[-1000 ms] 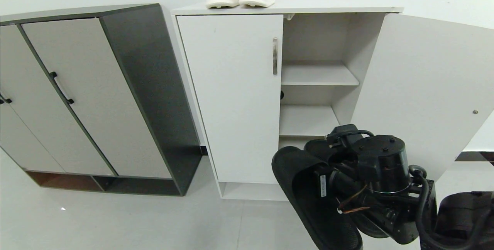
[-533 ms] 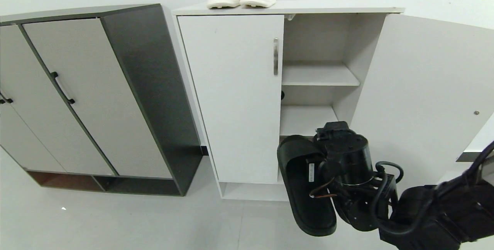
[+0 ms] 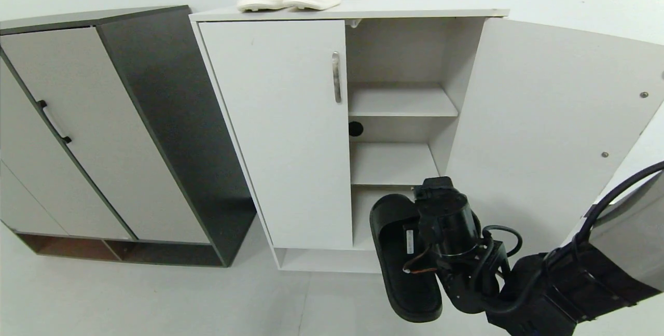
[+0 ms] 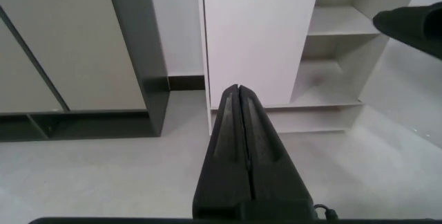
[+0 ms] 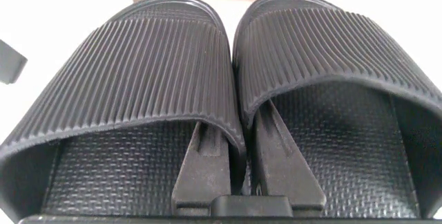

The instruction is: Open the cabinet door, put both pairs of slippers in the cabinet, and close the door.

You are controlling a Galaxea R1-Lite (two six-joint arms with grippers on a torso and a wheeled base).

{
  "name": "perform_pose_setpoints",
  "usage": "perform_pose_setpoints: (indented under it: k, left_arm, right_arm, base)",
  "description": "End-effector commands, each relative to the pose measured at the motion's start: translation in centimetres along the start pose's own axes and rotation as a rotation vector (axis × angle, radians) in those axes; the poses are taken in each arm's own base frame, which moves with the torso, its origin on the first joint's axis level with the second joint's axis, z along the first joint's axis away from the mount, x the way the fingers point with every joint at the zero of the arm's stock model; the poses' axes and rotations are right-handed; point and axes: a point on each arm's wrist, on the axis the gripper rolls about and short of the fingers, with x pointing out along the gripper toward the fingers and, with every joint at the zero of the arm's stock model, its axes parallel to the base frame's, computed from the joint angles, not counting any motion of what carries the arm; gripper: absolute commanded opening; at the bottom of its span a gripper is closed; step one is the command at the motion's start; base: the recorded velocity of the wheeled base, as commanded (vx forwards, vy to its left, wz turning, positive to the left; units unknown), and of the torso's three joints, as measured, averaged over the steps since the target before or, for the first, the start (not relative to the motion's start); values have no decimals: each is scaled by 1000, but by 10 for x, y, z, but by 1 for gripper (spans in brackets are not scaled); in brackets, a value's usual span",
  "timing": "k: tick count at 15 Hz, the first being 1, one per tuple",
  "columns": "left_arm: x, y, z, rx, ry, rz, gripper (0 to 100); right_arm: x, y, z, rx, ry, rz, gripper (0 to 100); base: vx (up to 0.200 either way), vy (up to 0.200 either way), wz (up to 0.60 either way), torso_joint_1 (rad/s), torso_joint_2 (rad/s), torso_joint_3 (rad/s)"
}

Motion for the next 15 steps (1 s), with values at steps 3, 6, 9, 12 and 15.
perform_pose_setpoints:
  k: [3,6,9,12,15]
  left_arm:
    - [0,0,0,0,3,1,0]
    - [0,0,0,0,3,1,0]
    - [0,0,0,1,3,1,0]
    - [0,0,0,1,3,1,0]
    - [0,0,0,1,3,1,0]
  right_arm:
    - [4,1,-4,-4,5,-3,0]
    - [14,0,-8,-1,9,-23,0]
    - [27,-3,-9,5,12,-48,0]
    - [42,2,-15,6,15,-61,0]
    - [60,13,-14,23,-9,-61,0]
  base:
    - [0,0,0,0,0,0]
    - [0,0,0,0,0,0]
    - [0,0,0,0,0,0]
    - [0,0,0,-2,0,-88]
    - [0,0,0,5,1,-176]
